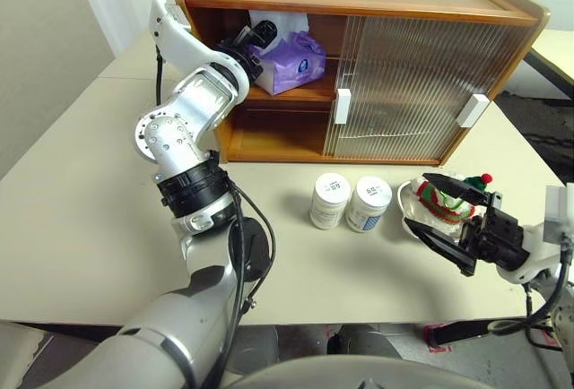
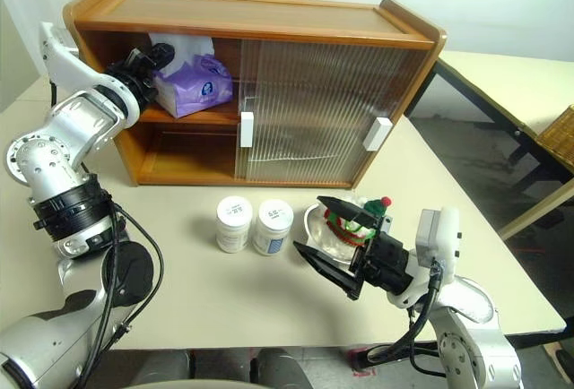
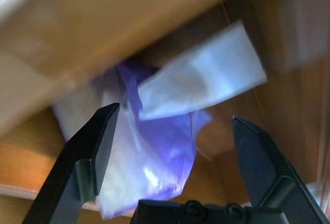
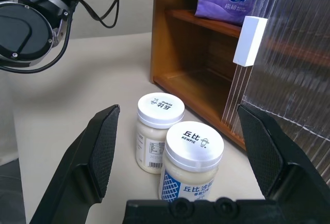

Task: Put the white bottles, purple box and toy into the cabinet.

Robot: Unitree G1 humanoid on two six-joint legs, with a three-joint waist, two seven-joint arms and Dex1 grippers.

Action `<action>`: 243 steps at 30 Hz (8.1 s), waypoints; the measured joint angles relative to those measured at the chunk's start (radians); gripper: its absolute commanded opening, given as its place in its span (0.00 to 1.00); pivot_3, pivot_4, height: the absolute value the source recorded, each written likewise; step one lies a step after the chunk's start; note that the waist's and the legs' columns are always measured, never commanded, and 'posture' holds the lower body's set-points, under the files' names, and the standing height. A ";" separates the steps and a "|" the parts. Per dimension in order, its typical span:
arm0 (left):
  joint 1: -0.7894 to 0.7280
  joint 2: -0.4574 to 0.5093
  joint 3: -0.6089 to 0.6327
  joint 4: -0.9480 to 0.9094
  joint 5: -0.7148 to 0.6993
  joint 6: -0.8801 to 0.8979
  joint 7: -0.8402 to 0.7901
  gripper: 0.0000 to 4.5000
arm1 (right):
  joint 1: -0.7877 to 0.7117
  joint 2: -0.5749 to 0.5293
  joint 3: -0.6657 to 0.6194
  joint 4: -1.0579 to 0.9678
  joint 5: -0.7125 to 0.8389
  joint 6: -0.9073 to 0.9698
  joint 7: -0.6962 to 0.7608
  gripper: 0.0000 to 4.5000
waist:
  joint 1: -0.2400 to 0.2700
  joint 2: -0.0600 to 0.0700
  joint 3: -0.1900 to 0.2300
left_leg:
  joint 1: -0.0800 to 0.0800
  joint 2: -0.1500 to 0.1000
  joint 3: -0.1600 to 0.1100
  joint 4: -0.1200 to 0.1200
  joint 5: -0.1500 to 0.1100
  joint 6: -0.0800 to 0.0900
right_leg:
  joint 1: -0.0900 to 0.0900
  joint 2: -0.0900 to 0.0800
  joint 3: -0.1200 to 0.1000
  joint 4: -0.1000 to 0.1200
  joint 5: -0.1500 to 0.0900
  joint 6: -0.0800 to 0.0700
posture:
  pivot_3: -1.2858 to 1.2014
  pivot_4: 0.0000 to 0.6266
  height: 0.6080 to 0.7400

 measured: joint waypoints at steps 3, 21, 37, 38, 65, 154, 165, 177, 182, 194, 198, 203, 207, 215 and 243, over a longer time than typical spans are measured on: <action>0.086 0.084 0.001 -0.051 -0.054 0.101 -0.021 1.00 | -0.011 -0.011 0.001 -0.010 0.006 0.025 -0.015 1.00 | -0.003 0.000 0.000 | 0.000 0.001 0.000 -0.001 0.001 -0.002 | -0.001 0.000 0.000 0.000 0.000 0.000 | 0.56 0.00 1.00; 0.501 0.643 -0.508 -0.096 0.370 -0.664 -1.017 0.18 | -0.005 -0.032 -0.001 -0.023 0.016 0.055 -0.005 1.00 | 0.011 0.003 -0.004 | -0.004 0.000 -0.006 -0.002 -0.005 -0.003 | -0.010 0.002 -0.003 0.002 0.001 -0.007 | 0.56 0.00 1.00; 0.393 0.448 -0.623 0.008 0.609 -0.806 -0.948 0.01 | 0.006 -0.040 -0.011 -0.030 0.018 0.055 -0.009 1.00 | -0.003 0.008 -0.007 | -0.009 0.000 -0.004 -0.001 -0.005 -0.002 | -0.011 0.002 -0.002 0.001 -0.001 -0.004 | 0.54 0.00 1.00; 0.386 0.439 -0.624 0.020 0.617 -0.808 -0.938 0.01 | 0.008 -0.038 -0.011 -0.031 0.018 0.055 -0.010 1.00 | -0.004 0.008 -0.007 | -0.009 0.000 -0.004 -0.001 -0.005 -0.002 | -0.011 0.001 -0.001 0.001 -0.001 -0.004 | 0.54 0.00 1.00; 0.166 0.382 -0.656 0.363 0.873 -0.820 -0.806 0.01 | -0.013 -0.050 -0.010 -0.168 0.052 0.155 -0.168 1.00 | -0.028 0.008 -0.007 | -0.009 0.000 -0.003 -0.001 -0.005 -0.001 | -0.011 0.001 0.000 0.000 0.001 0.006 | 0.53 0.00 1.00; 0.481 0.406 -0.902 0.543 0.748 -1.107 -1.687 0.67 | 0.024 -0.097 -0.006 -0.067 0.039 0.098 0.042 1.00 | -0.031 0.028 -0.019 | -0.020 0.000 -0.011 0.000 -0.004 -0.001 | -0.019 0.001 -0.003 0.000 -0.004 0.008 | 0.52 0.00 1.00; 0.493 0.430 -0.887 0.531 0.736 -1.098 -1.688 0.67 | 0.024 -0.020 -0.024 -0.063 0.075 0.082 -0.031 1.00 | -0.037 0.030 -0.020 | -0.019 0.001 -0.012 -0.001 -0.004 -0.001 | -0.019 0.001 -0.003 0.000 -0.002 0.010 | 0.52 0.00 1.00; 0.524 0.512 -0.662 0.486 0.657 -1.080 -1.555 0.67 | -0.023 0.009 0.036 -0.101 0.079 0.099 -0.093 1.00 | -0.040 0.030 -0.020 | -0.019 0.001 -0.014 0.000 -0.004 0.000 | -0.019 0.001 -0.003 0.000 -0.002 0.003 | 0.54 0.00 1.00; 0.521 0.486 -0.648 0.486 0.665 -1.075 -1.446 0.67 | -0.042 0.008 0.044 -0.100 0.073 0.100 -0.094 1.00 | -0.032 0.030 -0.020 | -0.020 0.001 -0.015 -0.001 -0.004 -0.001 | -0.020 0.001 -0.002 0.000 -0.002 0.003 | 0.54 0.00 1.00; 0.477 0.392 -0.645 0.486 0.774 -1.035 -1.098 0.67 | -0.039 0.008 0.051 -0.100 0.058 0.101 -0.097 1.00 | -0.031 0.030 -0.020 | -0.019 0.000 -0.010 -0.001 -0.003 -0.001 | -0.019 0.001 -0.003 0.000 0.000 0.007 | 0.54 0.00 1.00; 0.461 0.346 -0.653 0.489 0.817 -1.010 -1.001 0.67 | -0.039 0.007 0.051 -0.101 0.055 0.103 -0.098 1.00 | -0.031 0.029 -0.020 | -0.019 0.000 -0.010 0.000 -0.003 -0.002 | -0.019 0.001 -0.003 0.000 0.000 0.007 | 0.54 0.00 1.00; 0.429 0.298 -0.656 0.525 0.866 -0.991 -0.889 0.67 | -0.046 0.005 0.050 -0.103 0.056 0.115 -0.106 1.00 | -0.030 0.029 -0.020 | -0.019 0.000 -0.009 0.000 -0.003 -0.002 | -0.018 0.001 -0.003 0.000 0.001 0.009 | 0.54 0.00 1.00; 0.417 0.253 -0.656 0.549 0.887 -0.960 -0.804 0.67 | -0.047 0.004 0.051 -0.105 0.056 0.121 -0.111 1.00 | -0.029 0.029 -0.019 | -0.019 -0.001 -0.009 0.000 -0.003 -0.002 | -0.018 0.001 -0.003 0.000 0.002 0.010 | 0.54 0.00 1.00; 0.400 0.204 -0.644 0.595 0.900 -0.940 -0.702 0.67 | -0.056 0.002 0.050 -0.111 0.056 0.130 -0.114 1.00 | -0.029 0.028 -0.019 | -0.019 -0.001 -0.009 0.000 -0.003 -0.003 | -0.018 0.001 -0.003 0.000 0.002 0.011 | 0.54 0.00 1.00; 0.344 0.146 -0.556 0.697 0.852 -0.927 -0.630 0.67 | -0.055 -0.005 0.042 -0.117 0.059 0.134 -0.117 1.00 | -0.028 0.027 -0.018 | -0.018 -0.003 -0.010 0.001 0.001 -0.001 | -0.016 0.001 -0.003 0.000 0.003 0.010 | 0.54 0.00 1.00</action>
